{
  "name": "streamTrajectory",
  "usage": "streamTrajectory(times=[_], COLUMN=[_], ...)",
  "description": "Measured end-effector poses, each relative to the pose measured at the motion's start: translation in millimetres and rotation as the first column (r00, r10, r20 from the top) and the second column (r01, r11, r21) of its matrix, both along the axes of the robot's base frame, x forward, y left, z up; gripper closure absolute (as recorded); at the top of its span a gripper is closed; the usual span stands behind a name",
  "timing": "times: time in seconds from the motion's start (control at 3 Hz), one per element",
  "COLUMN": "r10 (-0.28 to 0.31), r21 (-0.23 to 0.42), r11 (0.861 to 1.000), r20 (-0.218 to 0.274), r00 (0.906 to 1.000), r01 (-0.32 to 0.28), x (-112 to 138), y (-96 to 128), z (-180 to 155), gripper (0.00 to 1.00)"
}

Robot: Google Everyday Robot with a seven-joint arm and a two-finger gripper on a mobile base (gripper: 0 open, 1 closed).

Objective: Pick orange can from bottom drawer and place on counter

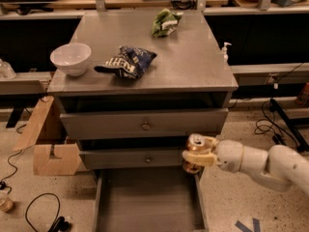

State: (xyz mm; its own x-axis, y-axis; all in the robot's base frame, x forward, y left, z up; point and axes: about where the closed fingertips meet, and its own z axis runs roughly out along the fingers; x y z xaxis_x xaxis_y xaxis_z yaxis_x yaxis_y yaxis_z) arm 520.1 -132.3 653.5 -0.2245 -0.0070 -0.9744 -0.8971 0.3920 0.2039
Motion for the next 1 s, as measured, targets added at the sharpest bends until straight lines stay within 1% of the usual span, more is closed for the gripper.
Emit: streamTrajectory(times=[0.33, 0.67, 1.0], r10=[-0.066, -0.152, -0.200], r21=[-0.006, -0.018, -0.052], r11=[0.998, 0.988, 0.976], r20=[0.062, 0.111, 0.145], r00=[0.9959, 0.9822, 0.9689], r01=[0.066, 0.155, 0.209], x=[-0.1, 10.1, 36.4], y=[-22.4, -47.5, -67.2], z=[65.1, 135.7, 195.8], gripper=[1.00, 1.00, 1.00])
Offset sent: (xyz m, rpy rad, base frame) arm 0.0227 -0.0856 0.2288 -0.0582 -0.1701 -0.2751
